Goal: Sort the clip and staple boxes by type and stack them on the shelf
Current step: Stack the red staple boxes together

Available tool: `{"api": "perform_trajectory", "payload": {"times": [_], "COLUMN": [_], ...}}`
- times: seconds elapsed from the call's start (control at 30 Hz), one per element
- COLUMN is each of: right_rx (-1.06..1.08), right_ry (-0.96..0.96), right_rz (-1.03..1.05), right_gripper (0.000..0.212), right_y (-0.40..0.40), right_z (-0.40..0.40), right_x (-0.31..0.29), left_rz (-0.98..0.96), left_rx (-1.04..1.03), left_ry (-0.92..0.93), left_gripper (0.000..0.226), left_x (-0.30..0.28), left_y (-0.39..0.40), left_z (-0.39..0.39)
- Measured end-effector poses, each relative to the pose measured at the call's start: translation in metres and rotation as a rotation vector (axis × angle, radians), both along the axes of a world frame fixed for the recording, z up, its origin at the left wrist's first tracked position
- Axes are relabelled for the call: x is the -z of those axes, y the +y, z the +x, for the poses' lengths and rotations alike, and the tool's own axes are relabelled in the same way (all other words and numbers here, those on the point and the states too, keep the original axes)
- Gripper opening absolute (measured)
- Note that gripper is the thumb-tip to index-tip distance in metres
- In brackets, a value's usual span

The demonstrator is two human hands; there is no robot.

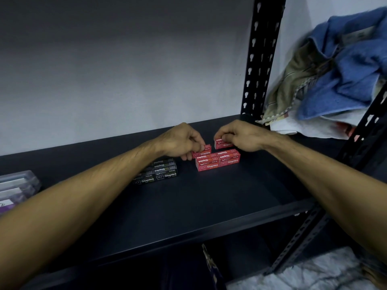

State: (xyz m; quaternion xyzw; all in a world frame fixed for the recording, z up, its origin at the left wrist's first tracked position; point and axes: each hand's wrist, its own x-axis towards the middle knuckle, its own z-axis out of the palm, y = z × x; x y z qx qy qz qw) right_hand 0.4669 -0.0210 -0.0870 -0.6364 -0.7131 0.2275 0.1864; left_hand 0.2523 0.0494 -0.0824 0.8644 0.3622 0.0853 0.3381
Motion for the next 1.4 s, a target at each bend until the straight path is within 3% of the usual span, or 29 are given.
{"api": "perform_trajectory", "payload": {"times": [0.77, 0.93, 1.07, 1.4], "right_rx": [-0.057, -0.049, -0.085, -0.07], "right_ry": [-0.004, 0.064, -0.052, -0.124], "right_rz": [-0.137, -0.195, -0.207, -0.201], "right_gripper": [0.025, 0.035, 0.056, 0.043], "right_y": [-0.018, -0.021, -0.023, -0.023], "right_z": [-0.007, -0.005, -0.006, -0.015], "right_x": [-0.012, -0.017, -0.02, -0.019], "left_rz": [-0.078, -0.025, 0.046, 0.229], "left_rx": [0.036, 0.05, 0.111, 0.115], "left_ry": [-0.003, 0.037, 0.153, 0.228], "left_gripper": [0.013, 0.035, 0.062, 0.051], "left_x": [-0.004, -0.008, -0.008, -0.003], "left_y": [-0.013, -0.019, -0.026, -0.034], "left_z": [0.002, -0.004, -0.005, 0.003]}}
